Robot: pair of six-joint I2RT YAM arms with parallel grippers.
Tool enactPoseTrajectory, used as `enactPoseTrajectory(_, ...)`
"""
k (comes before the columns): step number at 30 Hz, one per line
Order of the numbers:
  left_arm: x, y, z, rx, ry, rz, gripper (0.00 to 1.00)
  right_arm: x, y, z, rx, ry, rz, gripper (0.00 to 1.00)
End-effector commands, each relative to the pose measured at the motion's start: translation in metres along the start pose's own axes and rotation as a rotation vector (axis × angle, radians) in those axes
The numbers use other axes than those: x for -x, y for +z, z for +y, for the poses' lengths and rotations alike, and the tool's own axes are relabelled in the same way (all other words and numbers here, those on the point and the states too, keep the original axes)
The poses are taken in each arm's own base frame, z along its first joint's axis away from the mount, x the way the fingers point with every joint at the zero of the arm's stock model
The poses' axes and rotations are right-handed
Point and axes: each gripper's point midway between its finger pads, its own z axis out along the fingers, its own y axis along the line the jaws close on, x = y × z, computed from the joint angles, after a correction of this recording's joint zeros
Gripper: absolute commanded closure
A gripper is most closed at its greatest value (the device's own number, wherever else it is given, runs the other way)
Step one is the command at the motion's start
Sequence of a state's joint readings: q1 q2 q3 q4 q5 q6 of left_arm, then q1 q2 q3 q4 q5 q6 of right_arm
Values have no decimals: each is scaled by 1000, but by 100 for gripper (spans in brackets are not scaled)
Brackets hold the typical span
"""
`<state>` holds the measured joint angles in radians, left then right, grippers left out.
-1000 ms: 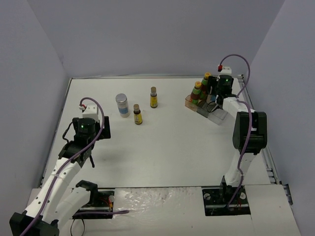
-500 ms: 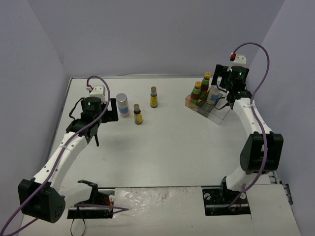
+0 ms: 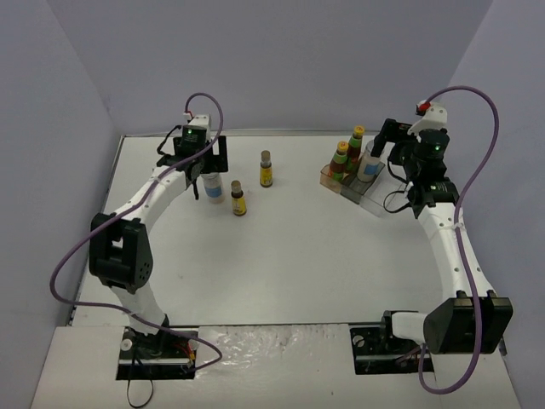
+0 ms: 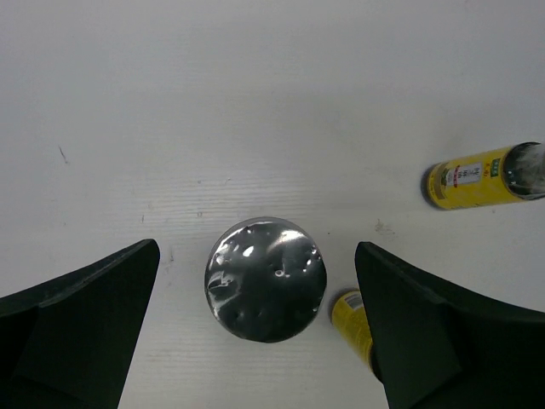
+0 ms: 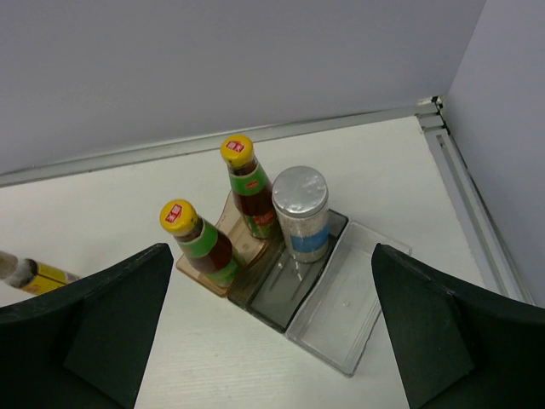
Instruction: Organize the condiment bottles
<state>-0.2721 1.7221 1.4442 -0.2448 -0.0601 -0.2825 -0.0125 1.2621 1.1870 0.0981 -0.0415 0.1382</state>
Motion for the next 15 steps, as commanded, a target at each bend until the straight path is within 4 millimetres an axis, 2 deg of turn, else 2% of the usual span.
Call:
enactPoseTrajectory(1,27,3,-4,24,-12,-30,3,4,-14,17,90,16,-34,0)
enactPoseTrajectory(7,2,14,-2,54,-10,58,5,-5,-22,17,97,11,-27,0)
enactPoseTrajectory(9,-3,14,-4,54,-5,74,13,-8,-25,24,115,7,-23,0)
enactPoseTrajectory(13,-11,8,-3,58,-10,96,43,-11,-25,28,127,5,-15,0)
enactPoseTrajectory(15,-14,3,-1,64,-9,101,55,-12,-26,29,132,5,-15,0)
